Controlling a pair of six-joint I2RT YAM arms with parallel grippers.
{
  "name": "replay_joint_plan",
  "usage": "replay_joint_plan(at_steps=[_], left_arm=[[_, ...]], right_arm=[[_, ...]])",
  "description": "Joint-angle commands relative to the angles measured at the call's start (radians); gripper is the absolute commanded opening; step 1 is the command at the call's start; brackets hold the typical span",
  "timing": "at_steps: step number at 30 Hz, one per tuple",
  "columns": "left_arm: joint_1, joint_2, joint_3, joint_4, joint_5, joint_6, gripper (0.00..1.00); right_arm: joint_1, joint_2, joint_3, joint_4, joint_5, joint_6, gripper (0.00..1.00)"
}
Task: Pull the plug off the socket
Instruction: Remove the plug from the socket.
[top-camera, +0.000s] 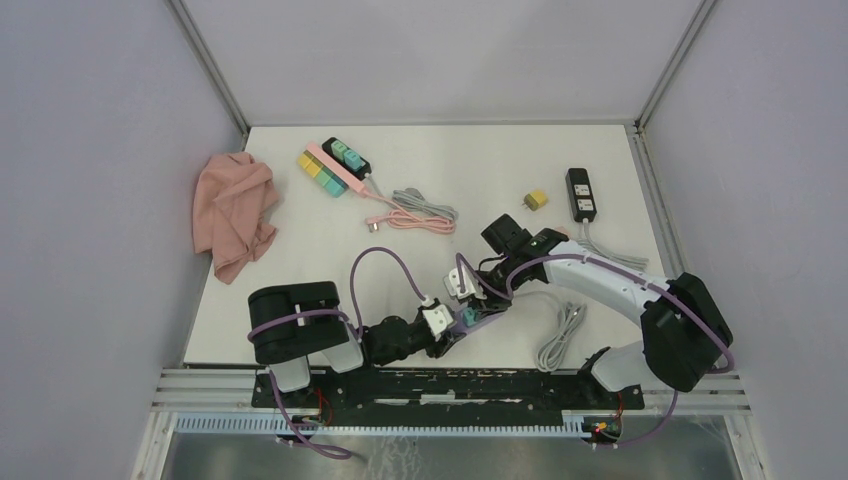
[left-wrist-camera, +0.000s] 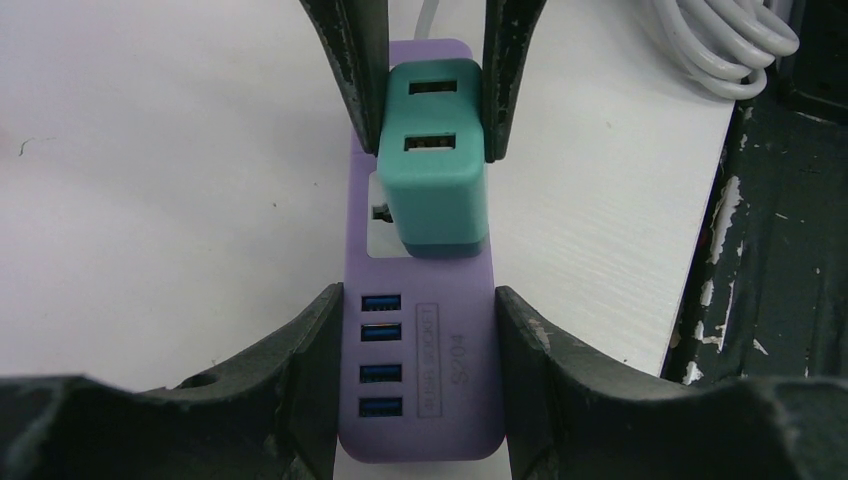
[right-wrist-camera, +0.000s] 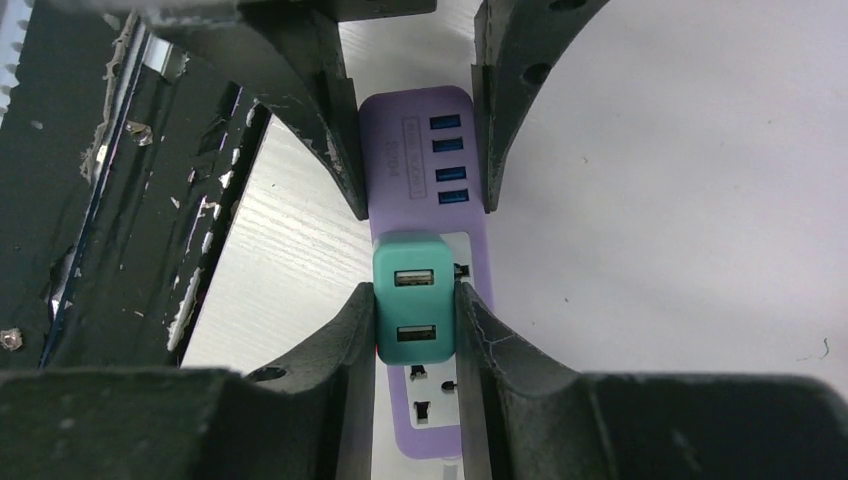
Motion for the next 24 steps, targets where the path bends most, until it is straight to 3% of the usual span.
replay_joint_plan(at_steps=[1,6,12,14,20,24], left_arm=[[0.004,0.006,-0.015,0.038,-0.001,-0.035,0.03],[0.004,0.007,-0.016,0.041,0.002,-0.034,0.03],[0.005,0.009,-0.012,0.037,0.002,-0.036,0.03],[0.005,0.009,-0.009,0.035,0.002,-0.036,0.03],[0.004,0.008,-0.011,0.032,0.001,-0.035,0.03],[0.004,0.010,-0.009,0.032,0.004,-0.032,0.03]], right_arm=[[-0.055,-0.042,0.004,-0.090,-0.077,-0.171,0.01],[-0.001,-0.005,0.007,-0.148,-0.133,-0.239,0.00],[0.067,0.027,0.047,0.047,-0.147,0.092,0.00],[0.063,0.033,0.055,0.075,-0.097,0.128,0.00],[-0.036,-0.012,0.030,-0.032,-0.030,-0.076,0.00],[-0.059,-0.037,0.002,-0.168,-0.102,-0.256,0.00]])
